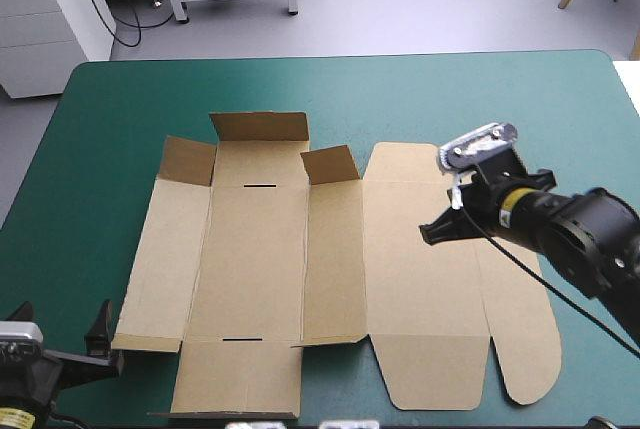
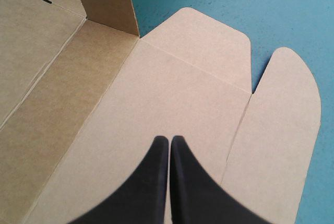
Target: Fold the box
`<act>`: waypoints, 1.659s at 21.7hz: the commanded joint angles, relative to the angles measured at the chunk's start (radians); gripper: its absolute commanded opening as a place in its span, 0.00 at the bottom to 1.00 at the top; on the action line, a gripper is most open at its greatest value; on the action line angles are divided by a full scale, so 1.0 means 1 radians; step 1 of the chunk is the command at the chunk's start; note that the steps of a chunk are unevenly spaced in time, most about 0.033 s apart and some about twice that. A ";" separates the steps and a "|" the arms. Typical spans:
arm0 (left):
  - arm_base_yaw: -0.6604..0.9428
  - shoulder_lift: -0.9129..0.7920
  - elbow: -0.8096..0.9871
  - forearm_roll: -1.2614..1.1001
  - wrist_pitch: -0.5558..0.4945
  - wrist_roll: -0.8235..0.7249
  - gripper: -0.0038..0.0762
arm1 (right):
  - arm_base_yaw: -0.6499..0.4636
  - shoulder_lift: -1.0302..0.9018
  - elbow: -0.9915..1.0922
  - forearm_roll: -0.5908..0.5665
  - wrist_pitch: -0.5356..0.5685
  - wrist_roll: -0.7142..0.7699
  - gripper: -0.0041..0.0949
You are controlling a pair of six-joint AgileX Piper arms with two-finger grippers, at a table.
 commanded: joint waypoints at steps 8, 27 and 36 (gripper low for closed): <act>-0.005 0.659 -0.510 -0.006 0.087 0.016 0.84 | -0.004 -0.402 0.296 -0.005 -0.087 -0.022 0.04; 0.490 1.178 -0.607 -0.521 0.404 0.466 0.84 | -0.004 -0.982 0.458 0.106 0.066 -0.100 0.02; 0.483 1.253 -0.465 -0.572 0.398 0.549 0.84 | -0.004 -0.982 0.458 0.140 0.034 -0.216 0.02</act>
